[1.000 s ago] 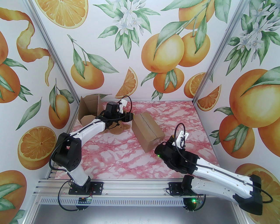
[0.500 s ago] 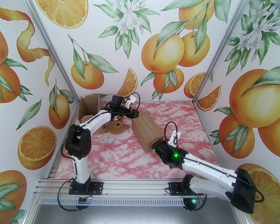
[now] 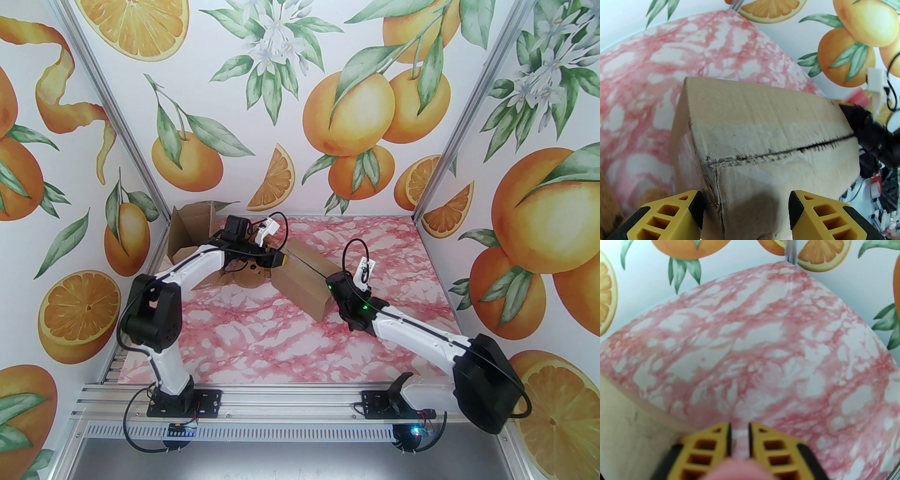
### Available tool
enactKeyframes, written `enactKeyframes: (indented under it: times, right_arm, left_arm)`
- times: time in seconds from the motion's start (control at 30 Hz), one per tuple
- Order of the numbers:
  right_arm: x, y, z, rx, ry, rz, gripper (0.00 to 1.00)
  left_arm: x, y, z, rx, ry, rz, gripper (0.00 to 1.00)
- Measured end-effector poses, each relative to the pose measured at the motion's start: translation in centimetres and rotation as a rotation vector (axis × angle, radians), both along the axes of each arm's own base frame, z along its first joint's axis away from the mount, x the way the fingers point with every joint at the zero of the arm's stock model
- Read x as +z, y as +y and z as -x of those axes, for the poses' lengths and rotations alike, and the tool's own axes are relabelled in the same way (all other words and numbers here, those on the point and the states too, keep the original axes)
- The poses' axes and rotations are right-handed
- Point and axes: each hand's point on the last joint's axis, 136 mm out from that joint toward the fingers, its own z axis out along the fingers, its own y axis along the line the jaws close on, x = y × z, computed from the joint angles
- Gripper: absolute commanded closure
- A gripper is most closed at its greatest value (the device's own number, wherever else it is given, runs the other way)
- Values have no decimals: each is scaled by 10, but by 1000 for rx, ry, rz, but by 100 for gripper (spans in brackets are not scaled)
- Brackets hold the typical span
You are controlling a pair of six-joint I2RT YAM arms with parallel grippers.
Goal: Unpack the express box
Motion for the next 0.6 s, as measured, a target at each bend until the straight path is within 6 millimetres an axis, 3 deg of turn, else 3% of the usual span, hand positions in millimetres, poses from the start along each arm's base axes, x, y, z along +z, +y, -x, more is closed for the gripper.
enactKeyframes:
  times: [0.3,0.43,0.6]
  right_arm:
    - [4,-4,-30,70,1,8,100]
    - [12,-12,-31,80,-16,-2,100]
    - [39,-29,-22,58,-92,-32,100]
  left_arm:
    - [6,19,17,49,-52,-81,34]
    - [16,19,22,15,-142,-116,33]
    - [44,12,18,-71,-317,-149,32]
